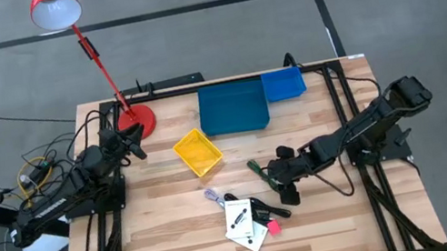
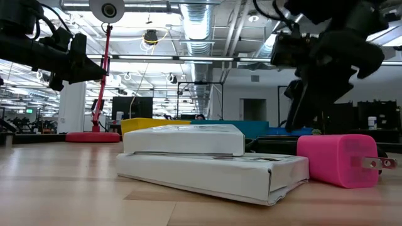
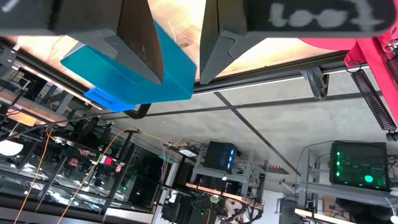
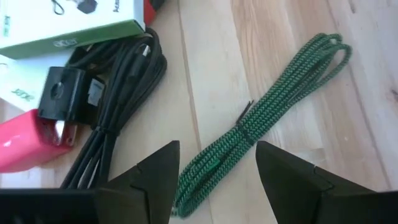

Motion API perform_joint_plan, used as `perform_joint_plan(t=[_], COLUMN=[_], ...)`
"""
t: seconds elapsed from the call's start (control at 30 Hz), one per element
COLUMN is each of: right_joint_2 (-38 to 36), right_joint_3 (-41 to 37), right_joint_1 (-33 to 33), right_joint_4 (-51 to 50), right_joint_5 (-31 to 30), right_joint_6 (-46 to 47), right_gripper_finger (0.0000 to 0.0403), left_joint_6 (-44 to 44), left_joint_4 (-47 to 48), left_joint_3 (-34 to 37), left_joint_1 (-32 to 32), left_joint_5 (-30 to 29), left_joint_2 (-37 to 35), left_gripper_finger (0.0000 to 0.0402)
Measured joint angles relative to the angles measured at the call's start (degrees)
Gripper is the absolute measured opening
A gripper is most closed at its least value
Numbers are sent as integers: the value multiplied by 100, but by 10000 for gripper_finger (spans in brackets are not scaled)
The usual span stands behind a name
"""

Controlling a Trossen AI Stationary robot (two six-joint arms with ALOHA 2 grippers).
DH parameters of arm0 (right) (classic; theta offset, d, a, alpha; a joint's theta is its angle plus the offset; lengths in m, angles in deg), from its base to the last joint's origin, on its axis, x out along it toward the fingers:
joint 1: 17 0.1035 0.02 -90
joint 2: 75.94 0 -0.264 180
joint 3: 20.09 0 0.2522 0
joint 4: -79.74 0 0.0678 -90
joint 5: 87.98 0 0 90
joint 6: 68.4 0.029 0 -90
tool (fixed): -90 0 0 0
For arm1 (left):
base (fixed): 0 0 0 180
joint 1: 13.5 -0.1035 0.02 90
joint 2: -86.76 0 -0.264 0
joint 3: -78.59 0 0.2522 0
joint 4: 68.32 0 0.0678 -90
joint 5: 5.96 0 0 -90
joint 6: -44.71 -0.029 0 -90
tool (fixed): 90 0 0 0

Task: Pick and place items into bin
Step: Put the green charger cable into the dark blue bin

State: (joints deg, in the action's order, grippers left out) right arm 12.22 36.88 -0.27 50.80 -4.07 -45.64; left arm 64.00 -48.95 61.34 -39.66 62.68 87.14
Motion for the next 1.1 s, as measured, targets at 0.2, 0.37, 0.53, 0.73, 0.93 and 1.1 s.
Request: perform_joint_plan(t=[0.2, 0.37, 0.53, 0.73, 0.93, 1.1], right_joint_2=[623, 893, 867, 643, 558, 558], right_joint_3=[-2, 25, 17, -14, -10, -10], right_joint_1=[-5, -66, -105, -125, -160, -223], right_joint_4=[179, 236, 265, 181, 217, 212], right_joint_5=[-4, -91, -68, -150, -321, -614], right_joint_6=[74, 119, 119, 82, -11, -29], right_gripper_finger=[207, 205, 198, 122, 15, 26], left_joint_6=[0, 0, 0, 0, 0, 0], left_joint_4=[0, 0, 0, 0, 0, 0], left_joint_3=[-1, 0, 0, -1, 0, -2], left_joint_1=[0, 1, 0, 0, 0, 0], left_joint_5=[0, 0, 0, 0, 0, 0], left_joint_2=[0, 0, 1, 0, -1, -1], left_gripper_finger=[94, 94, 94, 94, 94, 94])
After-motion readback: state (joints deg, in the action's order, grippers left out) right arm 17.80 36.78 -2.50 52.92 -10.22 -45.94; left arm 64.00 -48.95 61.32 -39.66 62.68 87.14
